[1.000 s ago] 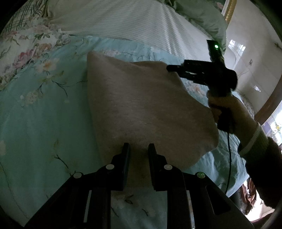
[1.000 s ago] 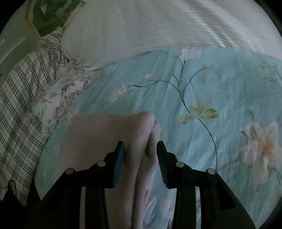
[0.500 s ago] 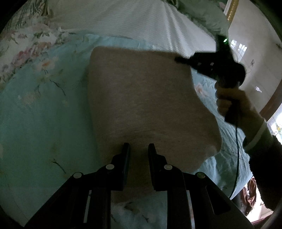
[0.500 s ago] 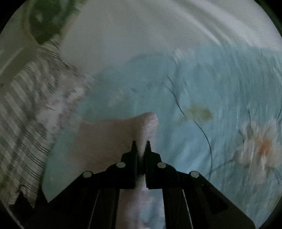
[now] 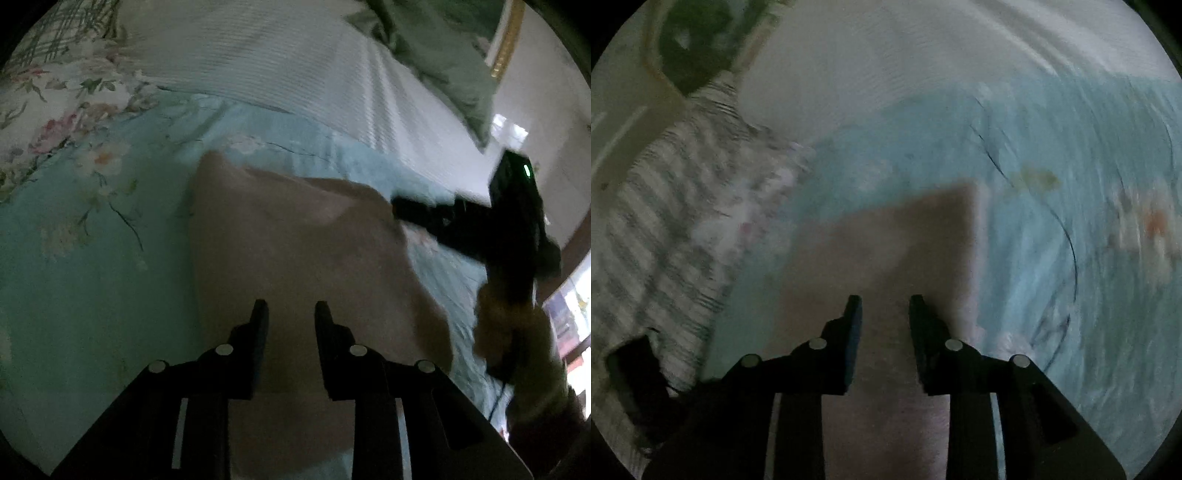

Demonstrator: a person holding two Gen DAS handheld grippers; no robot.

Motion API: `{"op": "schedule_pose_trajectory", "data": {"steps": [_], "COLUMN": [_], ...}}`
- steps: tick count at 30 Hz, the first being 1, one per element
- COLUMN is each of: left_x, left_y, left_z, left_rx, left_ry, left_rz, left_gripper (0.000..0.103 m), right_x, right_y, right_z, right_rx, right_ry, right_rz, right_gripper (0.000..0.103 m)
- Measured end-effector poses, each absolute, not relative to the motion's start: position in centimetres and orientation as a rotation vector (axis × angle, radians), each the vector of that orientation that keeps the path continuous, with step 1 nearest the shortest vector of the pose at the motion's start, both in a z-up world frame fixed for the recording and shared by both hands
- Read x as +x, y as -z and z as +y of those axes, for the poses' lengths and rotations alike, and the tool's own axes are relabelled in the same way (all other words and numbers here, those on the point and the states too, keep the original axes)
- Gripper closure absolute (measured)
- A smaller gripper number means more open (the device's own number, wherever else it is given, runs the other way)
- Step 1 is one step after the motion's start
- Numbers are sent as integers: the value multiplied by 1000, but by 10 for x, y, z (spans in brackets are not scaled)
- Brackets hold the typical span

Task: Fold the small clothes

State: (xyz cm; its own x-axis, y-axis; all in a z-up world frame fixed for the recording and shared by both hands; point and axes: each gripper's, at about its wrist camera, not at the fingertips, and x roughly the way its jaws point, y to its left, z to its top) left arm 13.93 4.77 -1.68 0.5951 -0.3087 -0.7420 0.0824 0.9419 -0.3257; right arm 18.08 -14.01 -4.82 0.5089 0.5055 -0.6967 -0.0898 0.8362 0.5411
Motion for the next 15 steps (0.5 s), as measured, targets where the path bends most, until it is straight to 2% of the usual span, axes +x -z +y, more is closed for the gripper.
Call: {"op": "schedule_pose_trajectory", "data": {"steps": [1,3,4,10,11,15], "left_x": [145,157,160,161,159,139], "left_y": [24,41,50,49,48,32], "left_z": [49,51,53,54,53,54], "left_rx": [-259,-229,-232,-205,-199,-199], "left_ry": [206,157,154,158,157,185], "left_rz": [923,970,983,970,969,947], "left_gripper": [77,79,79,79,79,81], "right_x": [185,193,197,193,187,143], "right_y": [61,77,83,74,69,33], "right_z": [-143,-145,-147,-149,-151,-150], "right_rx": [497,489,500,479,474,434], "right_ry": [-363,-350,-339,-341,-341,-398], "right_rz": [992,984,981,988,988,951], "right_gripper": [78,91,102,103,99,99]}}
